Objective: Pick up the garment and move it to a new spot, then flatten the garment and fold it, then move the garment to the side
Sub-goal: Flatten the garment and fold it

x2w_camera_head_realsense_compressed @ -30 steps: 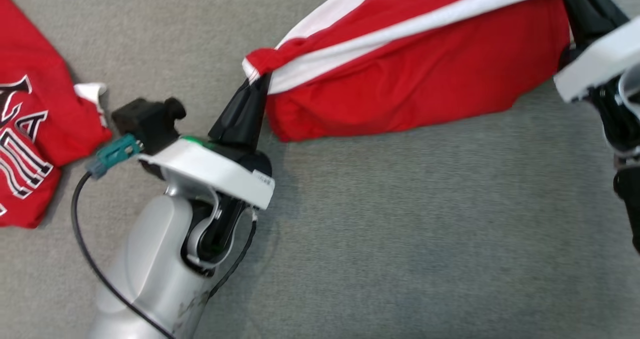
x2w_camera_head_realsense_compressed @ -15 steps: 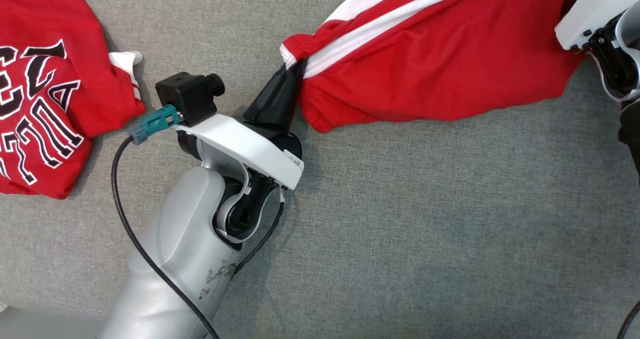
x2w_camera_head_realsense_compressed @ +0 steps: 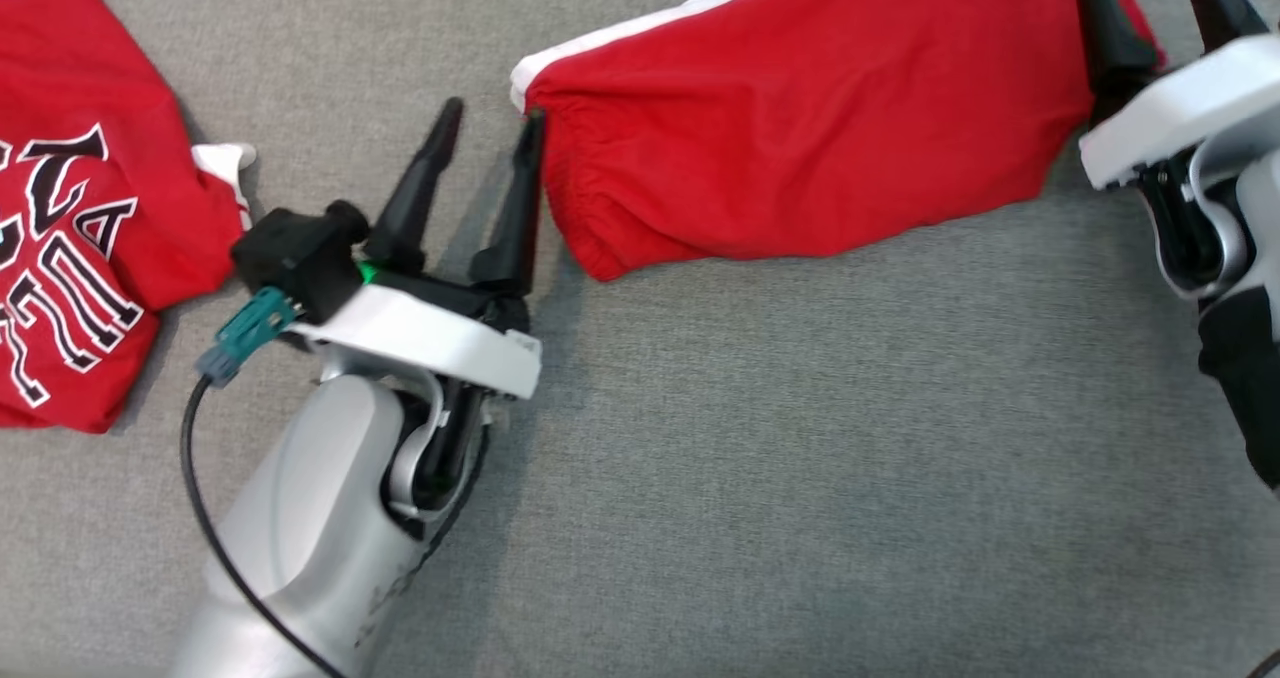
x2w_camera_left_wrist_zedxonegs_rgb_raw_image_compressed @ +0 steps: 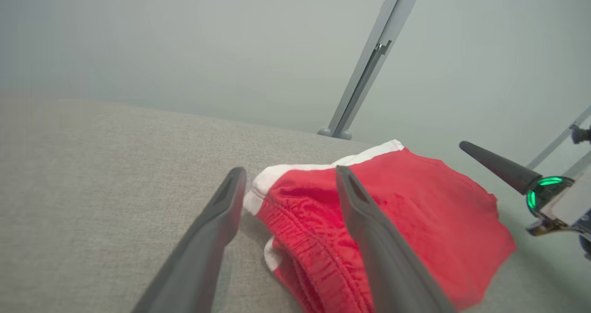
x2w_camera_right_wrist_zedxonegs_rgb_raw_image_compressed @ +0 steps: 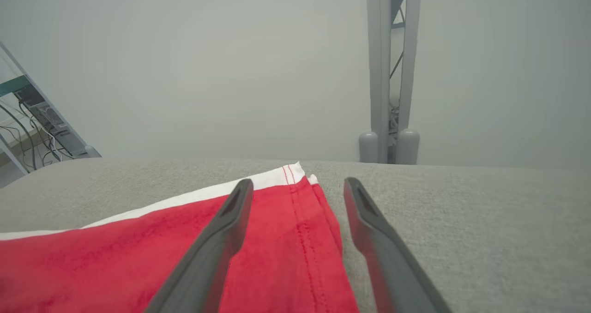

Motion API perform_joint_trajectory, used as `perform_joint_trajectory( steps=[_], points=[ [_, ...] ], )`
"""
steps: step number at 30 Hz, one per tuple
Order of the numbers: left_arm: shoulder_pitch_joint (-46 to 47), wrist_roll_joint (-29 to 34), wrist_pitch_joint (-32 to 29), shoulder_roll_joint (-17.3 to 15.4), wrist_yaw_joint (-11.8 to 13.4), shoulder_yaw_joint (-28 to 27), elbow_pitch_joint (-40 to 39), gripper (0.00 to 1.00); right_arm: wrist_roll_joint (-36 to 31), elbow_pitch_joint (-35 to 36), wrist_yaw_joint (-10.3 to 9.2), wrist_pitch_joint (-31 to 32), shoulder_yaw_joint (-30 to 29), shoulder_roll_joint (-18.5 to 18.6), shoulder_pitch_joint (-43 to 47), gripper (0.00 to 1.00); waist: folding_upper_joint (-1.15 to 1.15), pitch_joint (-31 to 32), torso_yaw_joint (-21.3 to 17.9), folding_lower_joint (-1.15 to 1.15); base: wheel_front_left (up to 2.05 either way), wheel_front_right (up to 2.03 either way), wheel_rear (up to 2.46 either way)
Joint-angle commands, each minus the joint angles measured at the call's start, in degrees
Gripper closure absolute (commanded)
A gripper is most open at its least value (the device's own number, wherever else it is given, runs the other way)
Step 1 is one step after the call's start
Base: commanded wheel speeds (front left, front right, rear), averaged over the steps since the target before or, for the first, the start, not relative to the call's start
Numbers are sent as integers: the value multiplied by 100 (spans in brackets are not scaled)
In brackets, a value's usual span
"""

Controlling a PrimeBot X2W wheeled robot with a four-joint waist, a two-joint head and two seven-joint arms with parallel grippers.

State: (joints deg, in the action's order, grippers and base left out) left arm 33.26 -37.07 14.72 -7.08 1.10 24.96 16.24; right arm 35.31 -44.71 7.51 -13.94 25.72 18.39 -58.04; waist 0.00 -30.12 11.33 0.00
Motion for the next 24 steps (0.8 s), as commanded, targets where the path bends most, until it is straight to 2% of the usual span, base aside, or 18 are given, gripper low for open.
perform_joint_trajectory(
  steps=[1, 5, 8, 14, 24],
  points=[
    [-113, 143, 29, -102, 96, -94, -99, 0, -44, 103, -4, -72, -62, 47, 132, 0, 0, 116, -125, 0, 0, 0, 0],
    [-500, 589, 46, -222, 410, -529, -691, 0, -406, 693, -4, -133, -500, 60, 639, 0, 0, 277, -291, 0, 0, 0, 0],
    [-834, 882, 46, -250, 509, -846, -1053, 0, -808, 1322, -4, -132, -977, -77, 1230, 0, 0, 412, -398, 0, 0, 0, 0],
    [-1314, 1203, 45, -344, 442, -1216, -1265, 0, -1503, 2290, -3, -135, -1648, -439, 2325, 0, 0, 718, -594, 0, 0, 0, 0],
    [-1639, 1365, 46, -407, 286, -1342, -1108, 0, -1916, 2734, -3, -111, -1948, -775, 3051, 0, 0, 883, -761, 0, 0, 0, 0]
  ],
)
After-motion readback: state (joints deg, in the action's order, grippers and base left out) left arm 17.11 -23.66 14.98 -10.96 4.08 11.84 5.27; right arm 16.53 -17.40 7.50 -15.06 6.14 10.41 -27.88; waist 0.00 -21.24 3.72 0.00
